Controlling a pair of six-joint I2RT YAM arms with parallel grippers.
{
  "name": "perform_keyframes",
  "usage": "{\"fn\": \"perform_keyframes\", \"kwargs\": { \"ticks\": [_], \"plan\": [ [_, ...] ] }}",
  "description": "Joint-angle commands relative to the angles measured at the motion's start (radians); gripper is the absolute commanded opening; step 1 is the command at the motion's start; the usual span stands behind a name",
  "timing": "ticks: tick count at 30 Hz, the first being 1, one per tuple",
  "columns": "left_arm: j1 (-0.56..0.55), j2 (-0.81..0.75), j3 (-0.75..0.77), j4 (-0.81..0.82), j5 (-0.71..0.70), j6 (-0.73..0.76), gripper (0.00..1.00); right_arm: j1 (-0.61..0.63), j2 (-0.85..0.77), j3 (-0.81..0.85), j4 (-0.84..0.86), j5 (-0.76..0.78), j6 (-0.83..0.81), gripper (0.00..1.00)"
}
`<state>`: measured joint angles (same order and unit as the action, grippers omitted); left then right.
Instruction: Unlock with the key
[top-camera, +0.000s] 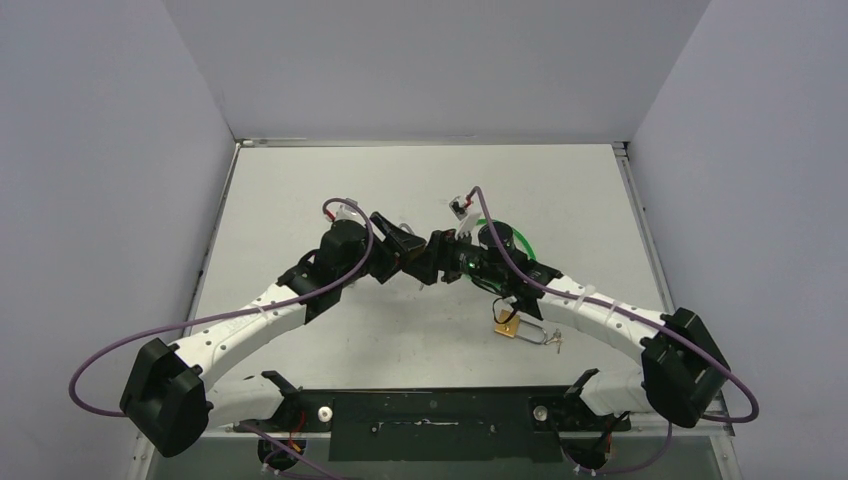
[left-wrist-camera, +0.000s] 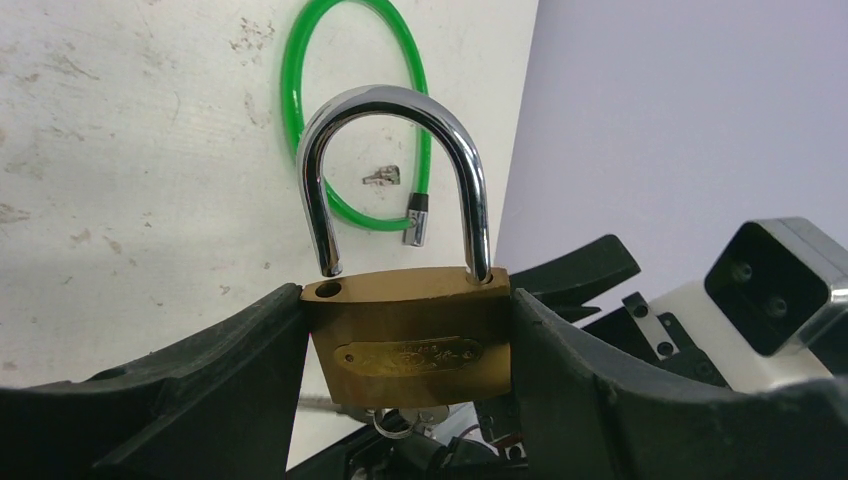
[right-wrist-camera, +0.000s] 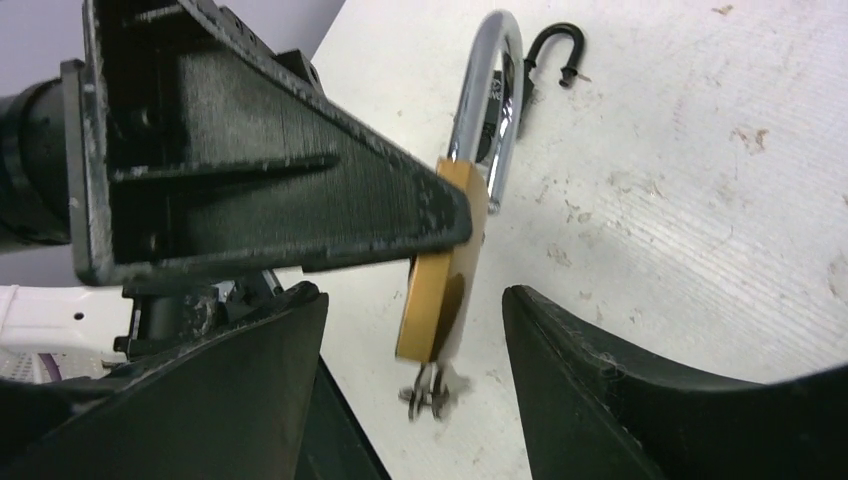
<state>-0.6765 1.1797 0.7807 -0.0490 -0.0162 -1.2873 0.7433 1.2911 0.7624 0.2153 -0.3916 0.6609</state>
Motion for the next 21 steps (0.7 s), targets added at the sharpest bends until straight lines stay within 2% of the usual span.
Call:
{"fn": "perform_keyframes", "kwargs": {
  "ticks": [1, 4, 6, 8, 10, 12, 15, 17, 21],
  "plan": [
    [0.011, -0.021, 0.018, 0.214, 0.070, -0.075, 0.00, 0.013, 0.062, 0.097, 0.111, 0.010, -0.010, 0.61],
    [0.012, -0.023, 0.019, 0.210, 0.082, -0.077, 0.04, 0.013, 0.070, 0.083, 0.170, 0.017, 0.027, 0.49],
    [0.014, -0.031, 0.015, 0.208, 0.078, -0.081, 0.10, 0.012, 0.067, 0.067, 0.202, 0.017, 0.052, 0.34],
    [0.018, -0.047, -0.001, 0.226, 0.069, -0.091, 0.23, 0.007, 0.061, 0.058, 0.210, 0.011, 0.066, 0.16],
    [0.022, -0.066, -0.022, 0.246, 0.054, -0.092, 0.41, -0.005, 0.053, 0.048, 0.215, -0.004, 0.076, 0.02],
    [0.027, -0.084, -0.035, 0.259, 0.041, -0.085, 0.63, -0.018, 0.040, 0.036, 0.228, -0.029, 0.084, 0.00],
    [0.039, -0.105, -0.043, 0.245, 0.032, -0.015, 0.82, -0.046, 0.016, 0.026, 0.242, -0.086, 0.092, 0.00],
    [0.052, -0.119, -0.041, 0.220, 0.036, 0.053, 0.86, -0.071, -0.003, 0.018, 0.256, -0.135, 0.105, 0.00],
    [0.075, -0.133, -0.010, 0.130, 0.051, 0.206, 0.88, -0.113, -0.037, 0.006, 0.285, -0.232, 0.143, 0.00]
  ]
}}
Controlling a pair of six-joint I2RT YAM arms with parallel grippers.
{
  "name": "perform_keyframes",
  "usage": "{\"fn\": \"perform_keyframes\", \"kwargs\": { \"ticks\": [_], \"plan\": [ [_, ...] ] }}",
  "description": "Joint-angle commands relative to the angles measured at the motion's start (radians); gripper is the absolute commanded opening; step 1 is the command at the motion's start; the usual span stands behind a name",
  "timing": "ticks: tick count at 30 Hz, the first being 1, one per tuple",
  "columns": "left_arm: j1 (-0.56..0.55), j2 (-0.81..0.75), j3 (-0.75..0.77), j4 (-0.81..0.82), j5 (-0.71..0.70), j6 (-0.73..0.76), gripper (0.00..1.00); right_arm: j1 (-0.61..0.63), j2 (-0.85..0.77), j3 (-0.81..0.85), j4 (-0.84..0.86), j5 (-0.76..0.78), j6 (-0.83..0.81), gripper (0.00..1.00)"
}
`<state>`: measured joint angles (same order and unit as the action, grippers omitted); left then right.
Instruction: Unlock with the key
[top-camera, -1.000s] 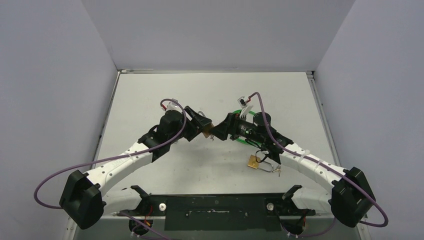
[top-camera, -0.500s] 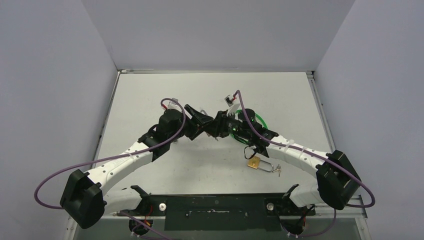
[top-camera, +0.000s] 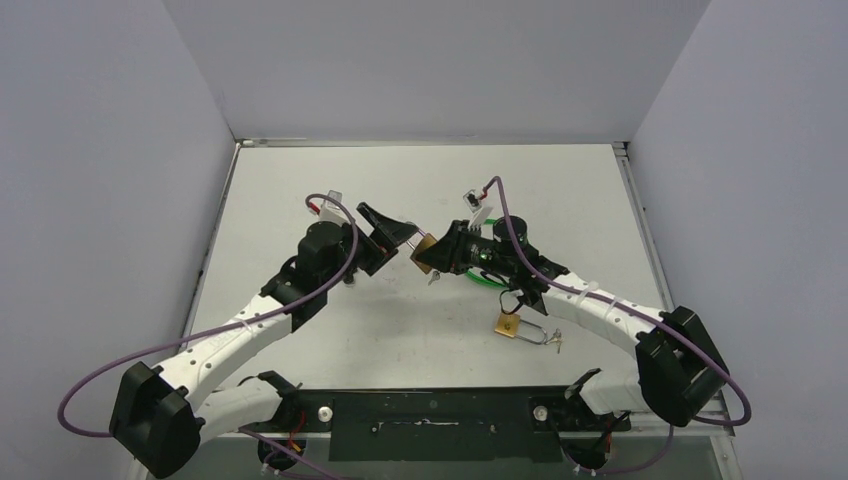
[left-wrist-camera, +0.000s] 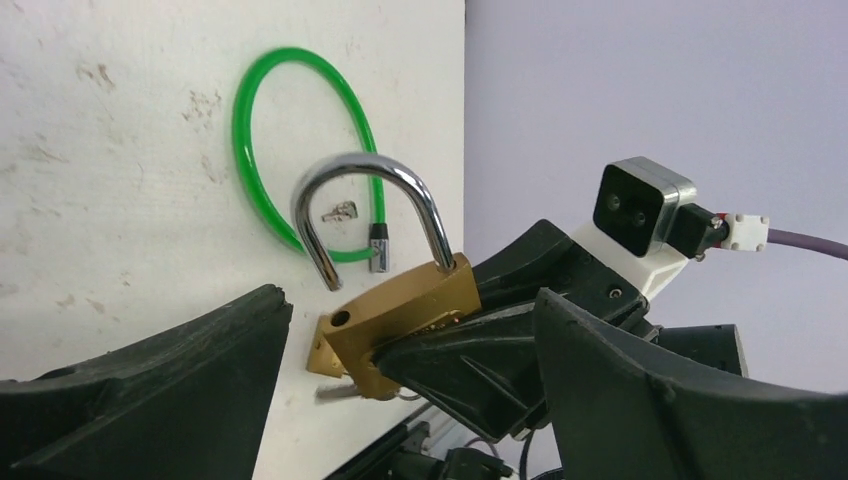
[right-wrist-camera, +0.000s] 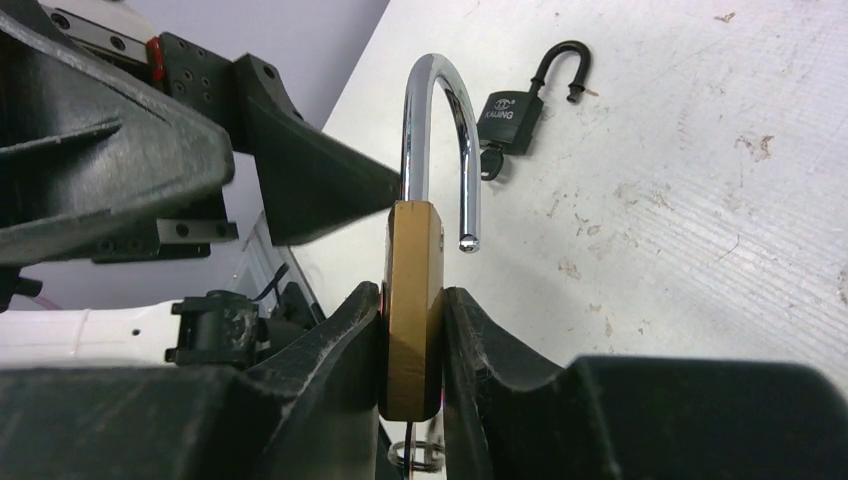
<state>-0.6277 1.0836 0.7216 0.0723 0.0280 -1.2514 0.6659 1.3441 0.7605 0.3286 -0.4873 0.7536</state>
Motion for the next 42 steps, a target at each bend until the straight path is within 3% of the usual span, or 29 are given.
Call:
{"fn": "perform_keyframes", "kwargs": {
  "ticks": [1, 4, 9, 15, 18, 22, 25, 29, 33, 40, 42],
  "plan": [
    [0.031, -0.039, 0.061, -0.019, 0.006, 0.207, 0.88, -0.045, -0.097, 0.003, 0.178, -0.159, 0.062, 0.00],
    [0.045, -0.040, 0.082, -0.069, 0.007, 0.298, 0.83, -0.060, -0.117, -0.009, 0.241, -0.222, 0.111, 0.00],
    [0.062, -0.034, 0.079, -0.045, 0.033, 0.354, 0.46, -0.060, -0.122, -0.001, 0.279, -0.268, 0.187, 0.00],
    [0.072, 0.004, 0.086, 0.023, 0.085, 0.382, 0.38, -0.057, -0.111, -0.005, 0.291, -0.279, 0.269, 0.00],
    [0.072, 0.016, 0.068, 0.079, 0.108, 0.391, 0.23, -0.055, -0.106, -0.009, 0.329, -0.288, 0.336, 0.00],
    [0.072, 0.026, 0.031, 0.161, 0.121, 0.409, 0.04, -0.053, -0.072, -0.022, 0.468, -0.316, 0.541, 0.00],
    [0.073, 0.027, 0.012, 0.232, 0.126, 0.419, 0.01, -0.046, -0.035, -0.035, 0.590, -0.326, 0.710, 0.00],
    [0.072, 0.037, 0.002, 0.314, 0.136, 0.426, 0.08, -0.031, 0.000, -0.055, 0.665, -0.313, 0.854, 0.00],
    [0.072, 0.043, 0.049, 0.156, 0.068, 0.458, 0.42, -0.056, 0.000, -0.085, 0.653, -0.296, 0.899, 0.00],
    [0.075, -0.016, 0.056, -0.154, -0.014, 0.554, 0.79, -0.151, -0.069, -0.077, 0.250, -0.165, 0.606, 0.00],
    [0.075, -0.025, 0.085, -0.286, -0.034, 0.599, 0.84, -0.156, -0.057, -0.038, 0.142, -0.123, 0.514, 0.00]
  ]
}}
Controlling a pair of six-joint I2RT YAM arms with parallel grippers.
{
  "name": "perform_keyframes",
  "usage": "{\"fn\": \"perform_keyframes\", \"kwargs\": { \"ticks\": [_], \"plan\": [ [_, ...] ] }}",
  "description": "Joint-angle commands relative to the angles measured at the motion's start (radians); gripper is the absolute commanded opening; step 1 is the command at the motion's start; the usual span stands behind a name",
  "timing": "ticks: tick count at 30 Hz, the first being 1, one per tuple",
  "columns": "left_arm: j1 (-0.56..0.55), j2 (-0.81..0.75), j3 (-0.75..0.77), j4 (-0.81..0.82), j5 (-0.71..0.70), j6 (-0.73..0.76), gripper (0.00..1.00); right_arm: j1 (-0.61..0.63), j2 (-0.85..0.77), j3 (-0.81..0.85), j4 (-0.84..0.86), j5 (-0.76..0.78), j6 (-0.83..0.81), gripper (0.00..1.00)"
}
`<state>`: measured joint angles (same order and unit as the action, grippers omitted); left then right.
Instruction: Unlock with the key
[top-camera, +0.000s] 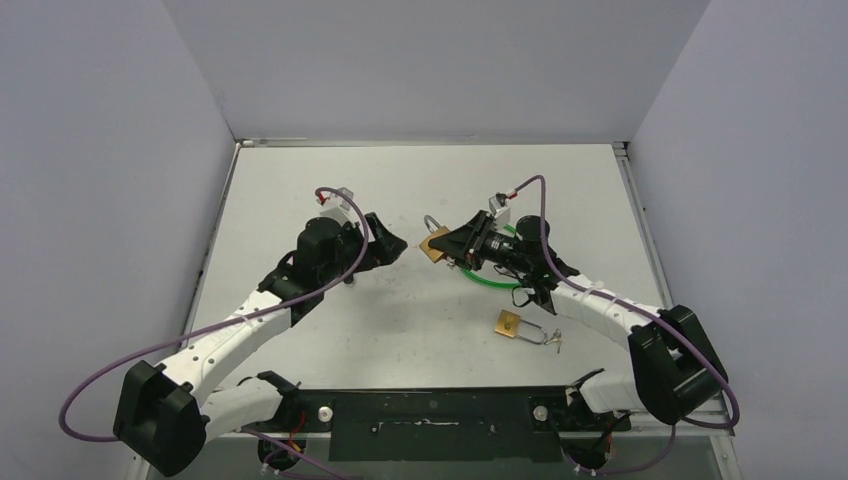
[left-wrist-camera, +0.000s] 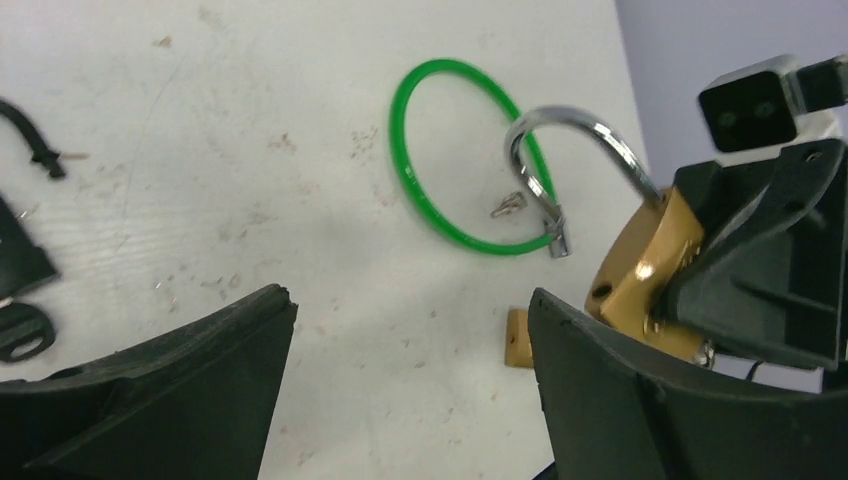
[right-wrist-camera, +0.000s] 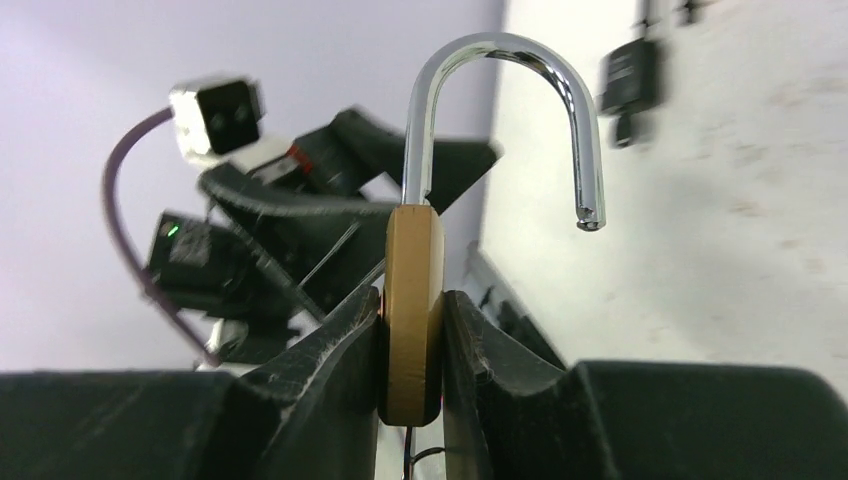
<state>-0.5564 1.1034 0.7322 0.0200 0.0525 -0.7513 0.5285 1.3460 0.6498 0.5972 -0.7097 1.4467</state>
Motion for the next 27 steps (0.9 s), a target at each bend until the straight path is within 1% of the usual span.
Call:
{"fn": "perform_keyframes", "kwargs": {
  "ticks": [1, 2, 4, 6, 9, 13, 19, 25, 27],
  "plan": [
    [0.005, -0.045, 0.091, -0.268, -0.085, 0.123, 0.85, -0.019, -0.045, 0.094, -0.178, 0.121, -0.222, 0.00],
    [0.006, -0.044, 0.111, -0.337, -0.108, 0.143, 0.86, -0.018, -0.030, 0.108, -0.208, 0.140, -0.256, 0.00],
    [0.008, -0.040, 0.149, -0.413, -0.159, 0.177, 0.86, -0.015, 0.017, 0.129, -0.225, 0.163, -0.298, 0.00],
    [0.012, -0.035, 0.182, -0.461, -0.224, 0.194, 0.86, -0.005, 0.072, 0.150, -0.226, 0.181, -0.325, 0.00],
    [0.020, -0.024, 0.214, -0.489, -0.277, 0.221, 0.86, 0.025, 0.159, 0.191, -0.216, 0.210, -0.362, 0.00],
    [0.031, -0.003, 0.244, -0.496, -0.307, 0.268, 0.86, 0.084, 0.267, 0.251, -0.222, 0.241, -0.393, 0.00],
    [0.048, 0.003, 0.246, -0.450, -0.330, 0.298, 0.86, 0.170, 0.408, 0.266, -0.122, 0.225, -0.351, 0.00],
    [0.067, 0.006, 0.226, -0.403, -0.322, 0.303, 0.86, 0.243, 0.531, 0.290, -0.017, 0.152, -0.300, 0.00],
    [0.076, 0.007, 0.220, -0.396, -0.320, 0.303, 0.86, 0.267, 0.568, 0.300, 0.015, 0.129, -0.276, 0.02]
  ]
}}
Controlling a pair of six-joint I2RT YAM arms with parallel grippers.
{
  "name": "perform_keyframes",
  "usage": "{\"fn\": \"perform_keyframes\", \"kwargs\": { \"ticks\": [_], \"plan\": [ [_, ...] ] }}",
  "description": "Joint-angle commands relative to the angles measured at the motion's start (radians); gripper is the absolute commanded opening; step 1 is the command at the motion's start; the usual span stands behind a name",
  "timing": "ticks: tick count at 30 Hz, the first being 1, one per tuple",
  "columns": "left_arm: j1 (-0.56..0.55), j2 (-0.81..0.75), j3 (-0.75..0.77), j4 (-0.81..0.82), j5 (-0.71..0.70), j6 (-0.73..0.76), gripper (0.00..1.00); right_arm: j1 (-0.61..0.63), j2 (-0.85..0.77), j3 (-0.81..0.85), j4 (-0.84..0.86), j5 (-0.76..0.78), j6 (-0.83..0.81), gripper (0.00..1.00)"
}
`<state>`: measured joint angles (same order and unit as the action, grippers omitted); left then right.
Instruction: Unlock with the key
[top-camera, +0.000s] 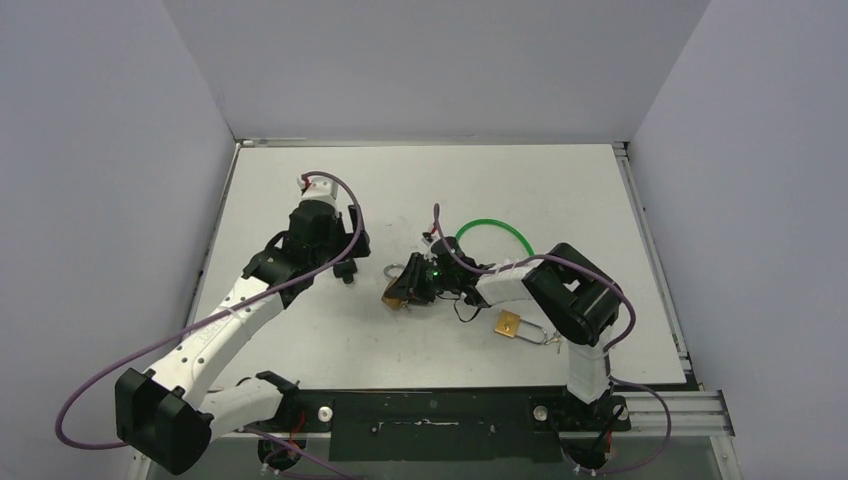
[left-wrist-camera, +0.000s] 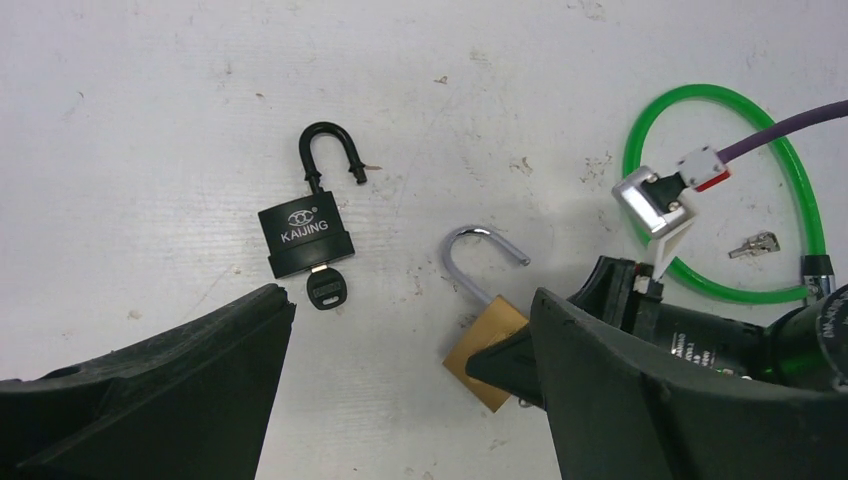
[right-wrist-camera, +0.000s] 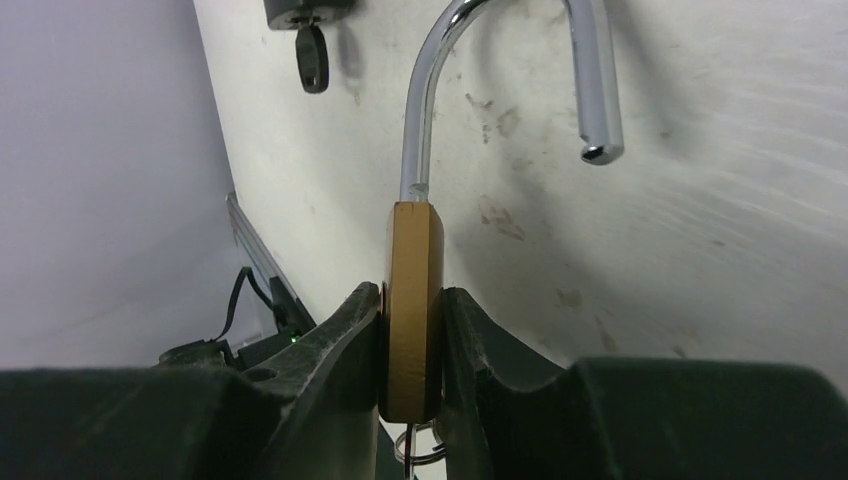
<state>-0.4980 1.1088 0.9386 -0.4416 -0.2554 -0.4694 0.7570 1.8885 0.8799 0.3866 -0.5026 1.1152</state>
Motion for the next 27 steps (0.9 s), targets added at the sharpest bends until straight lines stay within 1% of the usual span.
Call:
{"fn": "perform_keyframes", "kwargs": {
  "ticks": [1, 6, 10, 14, 16, 18, 20, 23, 27],
  "plan": [
    [0.021, 0.001, 0.013, 0.067, -0.012, 0.022, 0.86, 0.049, 0.040, 0.073, 0.238, -0.087, 0.072, 0.03],
    [0.033, -0.008, -0.001, 0.072, -0.008, 0.022, 0.86, 0.094, 0.122, 0.095, 0.330, -0.134, 0.145, 0.10],
    [0.039, -0.019, -0.009, 0.076, -0.007, 0.021, 0.87, 0.133, 0.190, 0.175, 0.324, -0.175, 0.153, 0.19],
    [0.047, -0.019, 0.007, 0.066, 0.033, 0.007, 0.87, 0.154, 0.215, 0.228, 0.253, -0.168, 0.128, 0.28],
    [0.050, -0.017, 0.020, 0.054, 0.036, 0.007, 0.87, 0.155, 0.207, 0.233, 0.228, -0.157, 0.117, 0.39],
    [0.051, -0.016, 0.031, 0.043, 0.030, 0.006, 0.87, 0.153, 0.185, 0.231, 0.172, -0.128, 0.084, 0.53],
    [0.052, -0.020, 0.040, 0.040, 0.028, 0.006, 0.88, 0.150, 0.151, 0.231, 0.097, -0.091, 0.043, 0.64],
    [0.053, -0.025, 0.042, 0.046, 0.033, 0.000, 0.87, 0.135, 0.095, 0.208, 0.018, -0.044, -0.010, 0.71],
    [0.055, -0.031, 0.034, 0.058, 0.026, -0.031, 0.87, 0.116, -0.003, 0.185, -0.144, 0.069, -0.131, 0.77]
  ]
}}
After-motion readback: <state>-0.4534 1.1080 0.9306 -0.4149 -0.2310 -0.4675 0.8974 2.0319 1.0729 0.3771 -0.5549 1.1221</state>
